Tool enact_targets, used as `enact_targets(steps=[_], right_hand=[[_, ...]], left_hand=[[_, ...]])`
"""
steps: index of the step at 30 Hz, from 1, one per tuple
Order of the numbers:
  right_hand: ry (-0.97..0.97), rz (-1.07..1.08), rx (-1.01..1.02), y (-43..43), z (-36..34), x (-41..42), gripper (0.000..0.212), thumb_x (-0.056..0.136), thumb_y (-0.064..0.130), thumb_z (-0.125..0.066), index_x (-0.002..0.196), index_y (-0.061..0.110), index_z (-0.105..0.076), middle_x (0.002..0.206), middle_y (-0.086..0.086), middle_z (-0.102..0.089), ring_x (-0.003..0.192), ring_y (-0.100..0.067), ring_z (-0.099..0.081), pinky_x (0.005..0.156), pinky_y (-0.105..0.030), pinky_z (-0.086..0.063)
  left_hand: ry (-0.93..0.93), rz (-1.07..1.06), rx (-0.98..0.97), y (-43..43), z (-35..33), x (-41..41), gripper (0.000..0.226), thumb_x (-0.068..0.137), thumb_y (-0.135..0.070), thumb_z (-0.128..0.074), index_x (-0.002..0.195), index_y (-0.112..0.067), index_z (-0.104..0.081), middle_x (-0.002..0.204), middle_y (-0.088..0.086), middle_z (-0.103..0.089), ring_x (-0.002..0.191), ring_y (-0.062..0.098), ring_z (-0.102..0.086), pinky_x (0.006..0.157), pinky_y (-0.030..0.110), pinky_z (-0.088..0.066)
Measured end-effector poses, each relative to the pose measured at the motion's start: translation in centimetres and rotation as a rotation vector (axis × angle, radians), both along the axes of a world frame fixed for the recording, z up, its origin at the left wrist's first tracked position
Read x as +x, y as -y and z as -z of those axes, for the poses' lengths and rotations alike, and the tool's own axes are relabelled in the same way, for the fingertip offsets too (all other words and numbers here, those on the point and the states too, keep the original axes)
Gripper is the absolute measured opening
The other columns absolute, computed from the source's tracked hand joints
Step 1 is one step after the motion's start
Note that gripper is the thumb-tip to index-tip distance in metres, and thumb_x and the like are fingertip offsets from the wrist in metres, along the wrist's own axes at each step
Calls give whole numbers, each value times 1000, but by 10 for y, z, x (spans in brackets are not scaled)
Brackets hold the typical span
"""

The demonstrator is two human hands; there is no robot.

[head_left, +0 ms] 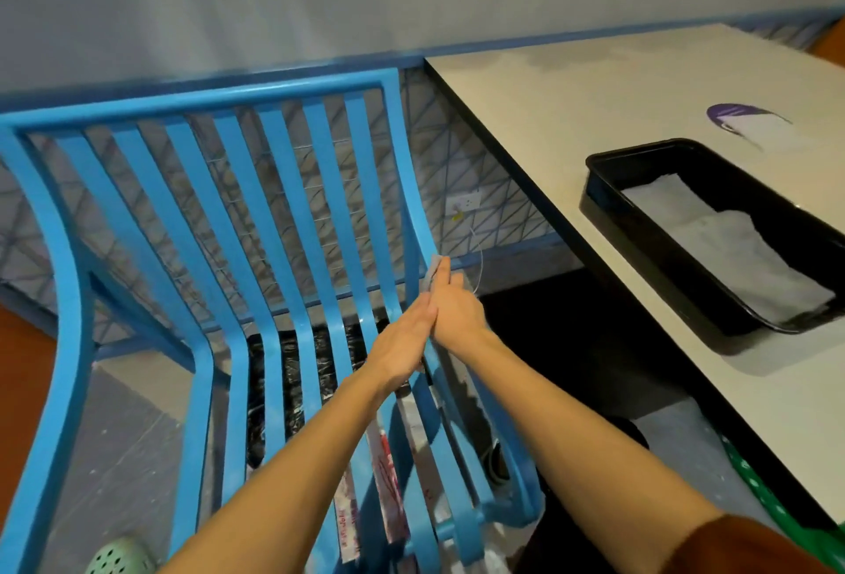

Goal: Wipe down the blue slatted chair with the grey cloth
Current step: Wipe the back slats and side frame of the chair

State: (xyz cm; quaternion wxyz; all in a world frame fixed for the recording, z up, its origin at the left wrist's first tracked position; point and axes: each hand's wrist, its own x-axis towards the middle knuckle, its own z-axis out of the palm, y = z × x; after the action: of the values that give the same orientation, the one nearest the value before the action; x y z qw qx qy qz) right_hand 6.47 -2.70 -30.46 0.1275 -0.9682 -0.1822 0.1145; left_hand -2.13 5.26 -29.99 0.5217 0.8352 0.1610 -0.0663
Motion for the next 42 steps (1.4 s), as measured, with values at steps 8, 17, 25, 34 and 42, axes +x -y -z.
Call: enact_targets(steps=[8,17,25,34,42], right_hand=[[-6,-97,27,66,-1,-69,73,101,21,-43,155,10,6,138,-20,-35,107,-37,-56,76,-39,-42],[60,-86,-8,99,0,-111,74,102,27,-44,155,12,6,130,-13,-42,90,-20,-59,69,-29,-46],[26,-52,21,49,2,-52,73,101,22,-44,154,8,4,139,-19,-38,103,-36,-60,80,-43,-48],[-81,-71,102,-8,-3,14,80,99,20,-46,154,9,12,145,-19,-32,117,-40,-52,94,-46,-44],[-161,-46,333,-30,-12,81,34,101,27,-41,128,7,-34,121,-17,-58,104,-33,-58,84,-41,-48]], left_hand=[[54,-135,-117,17,-5,-19,47,102,-54,-24,116,-35,-64,73,14,-69,58,16,-62,70,31,-46],[119,-158,-333,29,11,-33,42,103,-47,-31,127,-30,-61,80,-16,-64,62,18,-68,92,45,-54],[327,192,204,14,10,-20,46,104,-42,-32,150,-39,-29,157,-23,-23,138,-3,-31,108,21,-35],[221,232,304,-41,9,35,49,103,-50,-26,151,-42,-19,157,-21,-18,144,4,-25,117,38,-28],[216,283,372,-70,-1,101,49,102,-56,-18,150,-49,-16,154,-36,-10,143,2,-26,115,35,-30]])
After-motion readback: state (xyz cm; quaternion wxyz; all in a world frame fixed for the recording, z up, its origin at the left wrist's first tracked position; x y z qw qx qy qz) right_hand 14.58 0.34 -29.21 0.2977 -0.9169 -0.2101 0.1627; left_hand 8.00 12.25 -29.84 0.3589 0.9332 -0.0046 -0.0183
